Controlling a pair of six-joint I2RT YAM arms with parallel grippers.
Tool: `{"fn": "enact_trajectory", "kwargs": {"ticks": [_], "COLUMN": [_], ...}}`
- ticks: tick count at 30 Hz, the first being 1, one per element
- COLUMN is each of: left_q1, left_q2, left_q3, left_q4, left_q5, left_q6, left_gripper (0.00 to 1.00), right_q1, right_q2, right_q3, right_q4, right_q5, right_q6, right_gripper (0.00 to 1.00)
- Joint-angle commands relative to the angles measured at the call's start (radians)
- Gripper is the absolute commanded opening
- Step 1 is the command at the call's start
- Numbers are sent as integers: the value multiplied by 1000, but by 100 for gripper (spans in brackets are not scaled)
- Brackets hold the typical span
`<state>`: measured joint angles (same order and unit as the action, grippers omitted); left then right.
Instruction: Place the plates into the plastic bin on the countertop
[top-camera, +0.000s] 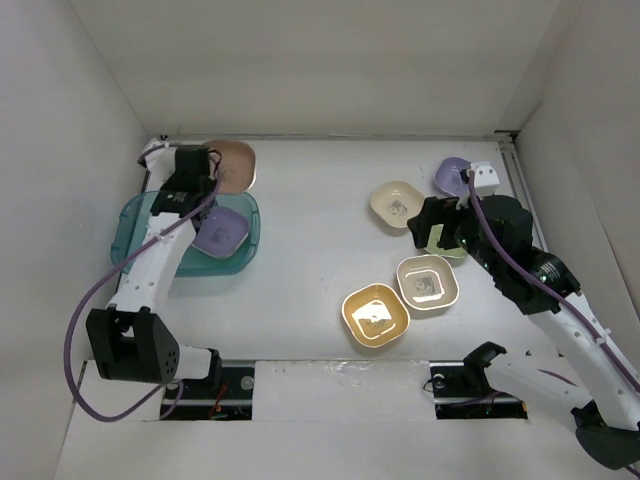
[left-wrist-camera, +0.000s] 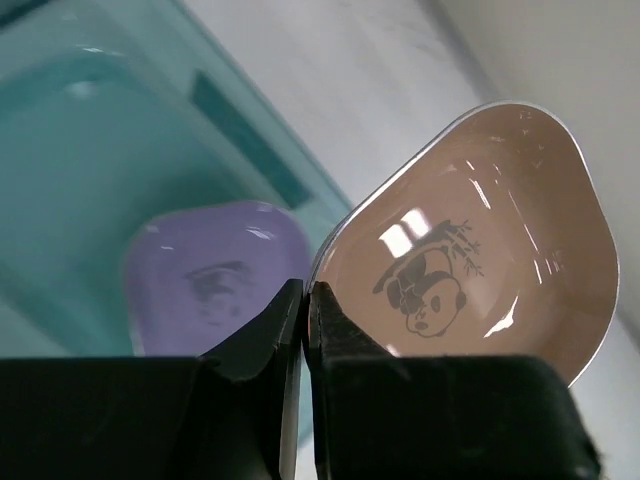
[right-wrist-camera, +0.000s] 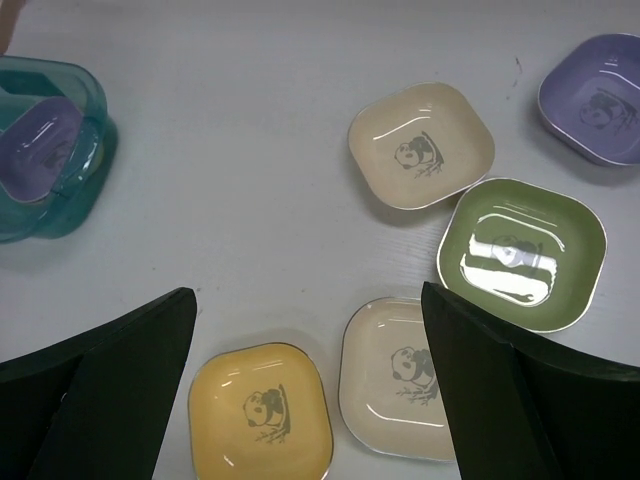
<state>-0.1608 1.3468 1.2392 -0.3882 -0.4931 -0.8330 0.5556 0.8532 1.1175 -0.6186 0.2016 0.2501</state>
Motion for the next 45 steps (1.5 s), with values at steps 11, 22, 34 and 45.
{"fn": "enact_trajectory", "kwargs": {"ticks": [11, 22, 34, 45], "left_q1": [188, 179, 158, 158], "left_q2": [-50, -276, -19, -247], "left_q3": [-225, -425, -379, -379], "left_q4": [48, 75, -9, 15], "left_q5": [205, 168, 42, 42], "left_q6": [109, -290, -532, -466], "left_gripper": [0, 0, 0, 100], "right_q1": [-6, -6, -6, -6], "right_q2": [-12, -22, -43, -31], "right_q3": [8, -27, -27, -27], "right_q4": [91, 122, 112, 112], "right_q5": [-60, -111, -122, -122], "right_q6": [-37, -37, -37, -37], "right_gripper": [100, 100, 100, 100]}}
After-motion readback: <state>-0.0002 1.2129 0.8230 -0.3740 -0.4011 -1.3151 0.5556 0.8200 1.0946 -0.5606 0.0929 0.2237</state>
